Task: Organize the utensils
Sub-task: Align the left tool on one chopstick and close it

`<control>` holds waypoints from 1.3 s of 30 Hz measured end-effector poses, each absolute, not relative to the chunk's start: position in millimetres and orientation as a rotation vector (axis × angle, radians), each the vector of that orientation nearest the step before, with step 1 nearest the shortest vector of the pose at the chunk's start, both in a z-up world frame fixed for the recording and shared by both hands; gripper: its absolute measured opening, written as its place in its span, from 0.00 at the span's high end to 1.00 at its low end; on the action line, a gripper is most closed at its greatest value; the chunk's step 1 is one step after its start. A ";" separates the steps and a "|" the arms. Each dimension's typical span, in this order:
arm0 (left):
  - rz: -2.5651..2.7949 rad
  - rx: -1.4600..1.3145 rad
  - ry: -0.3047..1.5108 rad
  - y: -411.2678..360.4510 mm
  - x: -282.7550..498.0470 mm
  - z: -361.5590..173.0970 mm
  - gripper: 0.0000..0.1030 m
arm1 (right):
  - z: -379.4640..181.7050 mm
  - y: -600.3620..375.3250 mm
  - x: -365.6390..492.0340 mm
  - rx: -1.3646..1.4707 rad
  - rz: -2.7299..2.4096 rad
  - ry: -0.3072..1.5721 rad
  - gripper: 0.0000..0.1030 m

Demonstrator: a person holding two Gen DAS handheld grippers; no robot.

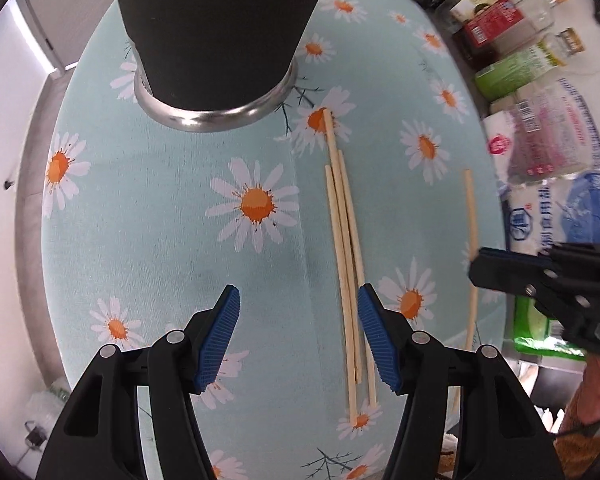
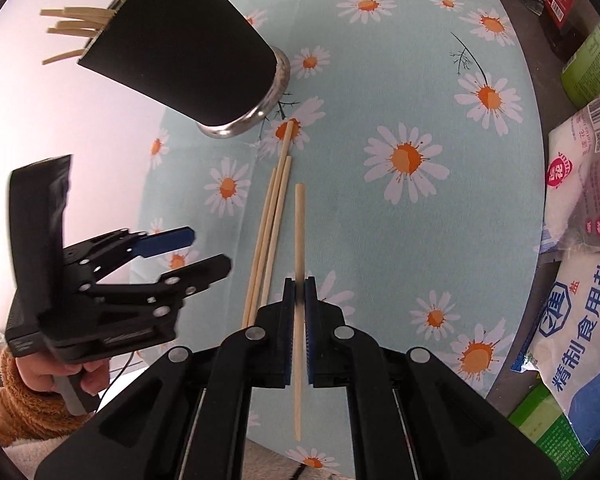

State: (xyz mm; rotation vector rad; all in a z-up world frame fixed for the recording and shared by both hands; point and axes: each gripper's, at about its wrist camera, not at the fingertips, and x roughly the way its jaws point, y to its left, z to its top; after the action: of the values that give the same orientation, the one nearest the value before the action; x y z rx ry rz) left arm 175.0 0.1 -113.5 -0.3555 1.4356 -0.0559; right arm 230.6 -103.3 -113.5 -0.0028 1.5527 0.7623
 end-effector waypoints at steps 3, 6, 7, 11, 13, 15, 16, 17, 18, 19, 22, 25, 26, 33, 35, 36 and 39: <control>0.006 -0.331 1.464 -7.4 184.9 -114.7 0.56 | -109.6 -107.4 233.0 0.049 0.791 1.543 0.94; 0.038 -0.329 1.490 -14.5 193.6 -118.8 0.62 | -108.9 -102.3 223.5 0.072 0.812 1.538 0.94; 0.043 -0.321 1.498 -18.6 195.9 -120.1 0.62 | -108.0 -103.3 223.4 0.074 0.818 1.537 0.94; 0.076 -0.284 1.511 -28.8 200.5 -123.5 0.66 | -100.8 -107.9 224.3 0.094 0.826 1.527 0.94; 0.092 -0.279 1.508 -31.0 202.4 -125.0 0.71 | -102.5 -109.4 223.8 0.093 0.835 1.529 0.94; 0.098 -0.276 1.508 -31.8 203.3 -125.5 0.71 | -101.4 -114.7 223.2 0.092 0.839 1.534 0.94; 0.100 -0.279 1.508 -31.9 203.5 -125.6 0.71 | -102.3 -115.3 223.2 0.093 0.842 1.537 0.94; 0.101 -0.283 1.509 -33.9 204.3 -125.9 0.72 | -102.7 -116.1 223.1 0.096 0.846 1.540 0.94; 0.105 -0.282 1.509 -33.0 204.0 -126.1 0.72 | -104.9 -114.9 223.5 0.096 0.848 1.541 0.94; 0.107 -0.277 1.509 -33.6 204.4 -126.3 0.71 | -106.1 -114.4 223.7 0.095 0.849 1.542 0.94; 0.114 -0.274 1.511 -35.2 205.9 -127.6 0.71 | -108.8 -112.3 224.4 0.098 0.856 1.545 0.94; 0.118 -0.267 1.512 -38.1 206.9 -126.7 0.72 | -109.1 -111.3 224.3 0.104 0.864 1.545 0.94; 0.119 -0.266 1.510 -38.9 206.9 -126.5 0.73 | -110.0 -110.7 224.6 0.104 0.863 1.545 0.94; 0.125 -0.258 1.512 -45.2 207.4 -127.5 0.79 | -109.6 -115.5 227.1 0.128 0.862 1.548 0.94; 0.127 -0.255 1.517 -46.1 208.1 -128.3 0.80 | -109.8 -116.5 228.6 0.133 0.861 1.550 0.94; 0.132 -0.242 1.515 -47.6 209.2 -130.0 0.81 | -109.8 -116.8 229.1 0.135 0.861 1.550 0.94; 0.141 -0.229 1.514 -47.8 209.2 -129.1 0.81 | -111.0 -116.7 230.1 0.141 0.865 1.557 0.94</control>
State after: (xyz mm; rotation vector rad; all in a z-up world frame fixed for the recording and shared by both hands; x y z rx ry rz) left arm 209.2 -47.8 -129.1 -0.2289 1.5137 0.1411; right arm 230.1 -116.7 -111.0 0.1412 1.5569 0.8651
